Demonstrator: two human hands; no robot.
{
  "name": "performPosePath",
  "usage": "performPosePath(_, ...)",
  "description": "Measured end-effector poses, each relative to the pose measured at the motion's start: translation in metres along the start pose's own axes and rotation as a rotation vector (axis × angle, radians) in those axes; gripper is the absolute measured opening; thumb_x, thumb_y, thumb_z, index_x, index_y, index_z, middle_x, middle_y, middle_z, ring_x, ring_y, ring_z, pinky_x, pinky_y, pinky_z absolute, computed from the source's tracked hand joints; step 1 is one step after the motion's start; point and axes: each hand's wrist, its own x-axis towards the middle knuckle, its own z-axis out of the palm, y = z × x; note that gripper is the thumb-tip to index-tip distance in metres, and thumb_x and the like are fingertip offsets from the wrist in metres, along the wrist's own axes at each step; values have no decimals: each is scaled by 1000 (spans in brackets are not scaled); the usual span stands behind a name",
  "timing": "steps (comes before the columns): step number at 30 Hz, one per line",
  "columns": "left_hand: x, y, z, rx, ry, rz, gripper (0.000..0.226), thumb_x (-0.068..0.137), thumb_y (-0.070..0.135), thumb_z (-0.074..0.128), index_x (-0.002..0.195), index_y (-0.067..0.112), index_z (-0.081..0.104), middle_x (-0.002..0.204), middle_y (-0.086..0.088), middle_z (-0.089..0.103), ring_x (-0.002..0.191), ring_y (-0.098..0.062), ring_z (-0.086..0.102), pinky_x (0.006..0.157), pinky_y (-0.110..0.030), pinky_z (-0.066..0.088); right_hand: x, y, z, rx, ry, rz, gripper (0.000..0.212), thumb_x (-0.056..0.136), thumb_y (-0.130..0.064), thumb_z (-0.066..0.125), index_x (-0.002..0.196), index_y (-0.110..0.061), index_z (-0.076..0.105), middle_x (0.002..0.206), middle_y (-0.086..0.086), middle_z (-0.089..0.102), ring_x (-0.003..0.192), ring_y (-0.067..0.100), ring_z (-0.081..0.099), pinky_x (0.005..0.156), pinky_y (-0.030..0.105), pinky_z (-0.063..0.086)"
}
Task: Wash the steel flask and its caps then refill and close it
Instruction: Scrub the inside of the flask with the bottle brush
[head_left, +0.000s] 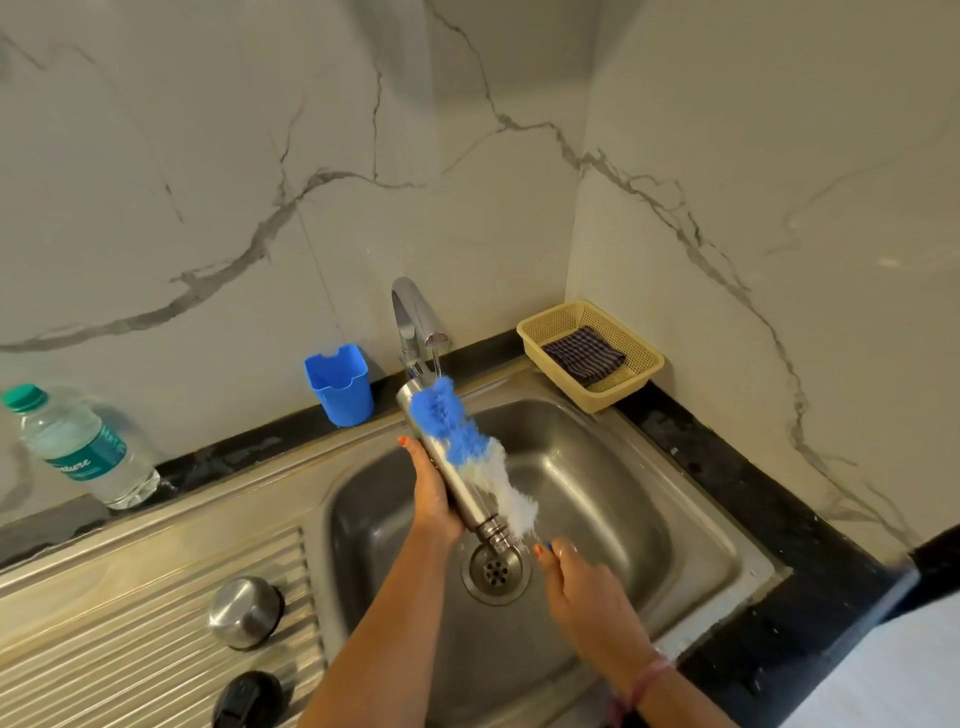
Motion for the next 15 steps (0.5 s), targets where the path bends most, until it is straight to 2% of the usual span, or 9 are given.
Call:
performPosePath(3,-6,-6,3,61,-7,-7,101,64,91,37,136,23,56,126,-13,68,114,-33,65,94,-47,53,34,-17,-11,9,28,-11,29,102,-40,33,79,-25,43,59,-9,46,57,15,51,58,28,38)
performPosePath(5,-11,-9,5,82,6,-12,100,61,89,47,134,22,56,122,-14,69,112,-34,66,97,-48,52,53,-23,-20,44,0,-5,33,102,-40,33,72,-28,38,59,-7,48,51,9,47,52,23,36)
performPosePath(7,-10,-6,8,61,7,4,92,65,83,54,134,22,56,120,-14,70,111,-32,67,96,-48,53,54,-15,-26,11,-27,-39,31,102,-40,32,80,-25,45,59,-5,50,49,6,47,49,19,36)
performPosePath(9,-6,0,9,9,2,30,84,74,77,54,137,21,55,120,-12,71,109,-31,67,89,-46,55,33,3,-25,-20,-53,-37,31,102,-41,32,88,-19,51,61,-3,53,49,6,48,51,23,43)
performPosePath(11,2,7,7,-38,-1,55,80,82,75,50,141,21,52,125,-14,67,108,-30,66,88,-47,53,3,24,-22,5,-107,8,29,101,-42,32,91,-24,51,67,1,60,55,8,55,59,26,48)
performPosePath(13,7,12,5,-56,15,63,84,83,77,48,145,20,46,131,-15,62,112,-33,63,94,-50,50,-22,34,-22,41,-158,88,26,101,-44,32,93,-27,50,74,1,64,65,10,63,65,26,52)
performPosePath(15,8,13,6,-67,28,53,83,83,79,46,144,22,46,128,-13,64,112,-33,62,91,-49,51,-27,36,-24,67,-167,117,25,101,-44,32,92,-28,50,73,0,64,63,9,62,65,25,52)
